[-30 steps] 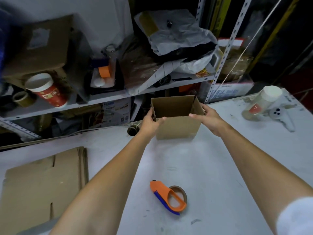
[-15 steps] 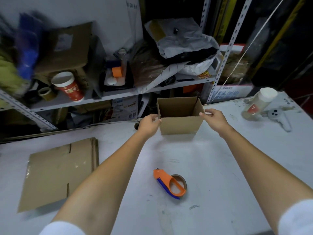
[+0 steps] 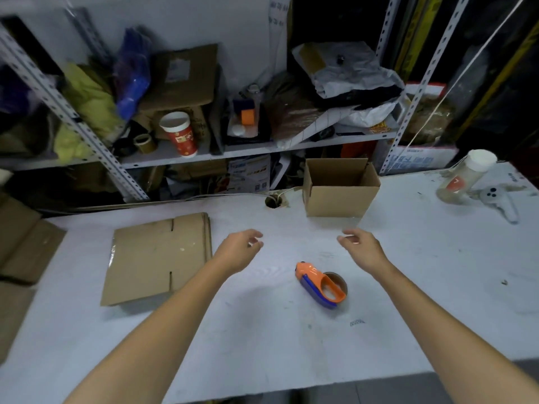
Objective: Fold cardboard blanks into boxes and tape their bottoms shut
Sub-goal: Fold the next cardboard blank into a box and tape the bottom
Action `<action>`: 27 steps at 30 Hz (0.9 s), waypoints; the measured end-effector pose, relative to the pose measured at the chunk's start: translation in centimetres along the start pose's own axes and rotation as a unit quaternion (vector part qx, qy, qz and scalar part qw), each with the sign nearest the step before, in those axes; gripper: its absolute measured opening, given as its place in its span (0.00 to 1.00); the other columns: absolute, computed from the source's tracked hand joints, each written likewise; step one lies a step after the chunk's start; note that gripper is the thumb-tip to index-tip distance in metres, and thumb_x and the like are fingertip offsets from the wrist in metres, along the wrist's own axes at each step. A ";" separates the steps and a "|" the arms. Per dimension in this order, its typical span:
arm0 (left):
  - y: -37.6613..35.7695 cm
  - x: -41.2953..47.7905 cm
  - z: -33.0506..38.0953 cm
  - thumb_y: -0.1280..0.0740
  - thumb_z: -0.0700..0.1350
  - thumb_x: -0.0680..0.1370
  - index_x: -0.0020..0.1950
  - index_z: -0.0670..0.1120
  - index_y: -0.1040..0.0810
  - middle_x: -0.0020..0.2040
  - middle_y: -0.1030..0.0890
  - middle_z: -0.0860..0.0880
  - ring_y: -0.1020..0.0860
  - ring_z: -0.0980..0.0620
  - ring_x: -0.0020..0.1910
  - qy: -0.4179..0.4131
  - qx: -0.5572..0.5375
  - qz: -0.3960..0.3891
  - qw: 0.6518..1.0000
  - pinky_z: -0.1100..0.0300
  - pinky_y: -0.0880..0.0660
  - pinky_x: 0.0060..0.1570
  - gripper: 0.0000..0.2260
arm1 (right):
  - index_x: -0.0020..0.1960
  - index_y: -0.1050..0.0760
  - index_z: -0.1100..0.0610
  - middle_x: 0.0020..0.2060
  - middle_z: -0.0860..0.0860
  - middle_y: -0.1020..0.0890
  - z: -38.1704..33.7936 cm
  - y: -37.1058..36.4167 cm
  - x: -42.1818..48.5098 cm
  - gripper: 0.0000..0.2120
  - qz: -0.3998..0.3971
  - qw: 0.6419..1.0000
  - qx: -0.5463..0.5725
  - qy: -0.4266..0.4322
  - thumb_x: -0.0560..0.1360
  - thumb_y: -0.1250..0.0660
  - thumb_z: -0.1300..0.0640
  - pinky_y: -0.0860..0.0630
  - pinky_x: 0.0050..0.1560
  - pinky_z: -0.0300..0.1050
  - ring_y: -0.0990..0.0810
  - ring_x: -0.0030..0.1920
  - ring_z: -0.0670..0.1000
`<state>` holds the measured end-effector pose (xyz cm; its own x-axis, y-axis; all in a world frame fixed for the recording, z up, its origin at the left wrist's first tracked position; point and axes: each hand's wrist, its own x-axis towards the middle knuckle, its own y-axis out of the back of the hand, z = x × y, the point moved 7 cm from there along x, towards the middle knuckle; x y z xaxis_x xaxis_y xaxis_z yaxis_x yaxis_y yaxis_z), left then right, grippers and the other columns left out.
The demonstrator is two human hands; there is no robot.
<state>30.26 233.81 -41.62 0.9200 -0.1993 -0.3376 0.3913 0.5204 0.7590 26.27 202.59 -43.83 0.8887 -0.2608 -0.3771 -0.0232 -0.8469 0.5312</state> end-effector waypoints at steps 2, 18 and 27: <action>0.2 -2.6 -3.1 0.37 0.52 0.82 0.67 0.52 0.23 0.60 0.19 0.53 0.21 0.53 0.55 0.017 -0.004 0.005 1.000 0.55 0.22 0.54 0.15 | 0.65 0.23 0.56 0.52 0.52 0.19 -0.5 -3.2 -2.4 0.17 -0.032 0.999 -0.018 0.010 0.79 0.32 0.51 0.29 0.51 0.42 0.22 0.53 0.51; 5.7 -17.2 -31.1 0.38 0.54 0.82 0.69 0.51 0.24 0.63 0.21 0.51 0.22 0.50 0.59 0.111 0.006 -0.016 0.994 0.58 0.26 0.55 0.17 | 0.71 0.29 0.51 0.63 0.51 0.21 -6.6 -30.3 -15.7 0.22 -0.188 0.944 -0.267 0.050 0.80 0.36 0.43 0.27 0.58 0.44 0.21 0.59 0.52; 12.8 -12.9 -38.0 0.36 0.48 0.81 0.73 0.47 0.29 0.70 0.25 0.46 0.23 0.43 0.63 0.161 -0.047 0.065 0.984 0.56 0.28 0.59 0.20 | 0.74 0.31 0.57 0.69 0.55 0.25 -14.7 -36.2 -10.9 0.25 -0.112 0.966 -0.224 0.062 0.80 0.34 0.49 0.30 0.64 0.46 0.26 0.67 0.56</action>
<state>22.50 274.62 -48.70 0.9007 0.1396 -0.4113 0.2525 0.6023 0.7573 24.14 242.88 -47.77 0.8971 -0.0139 -0.4416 0.3513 -0.5836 0.7321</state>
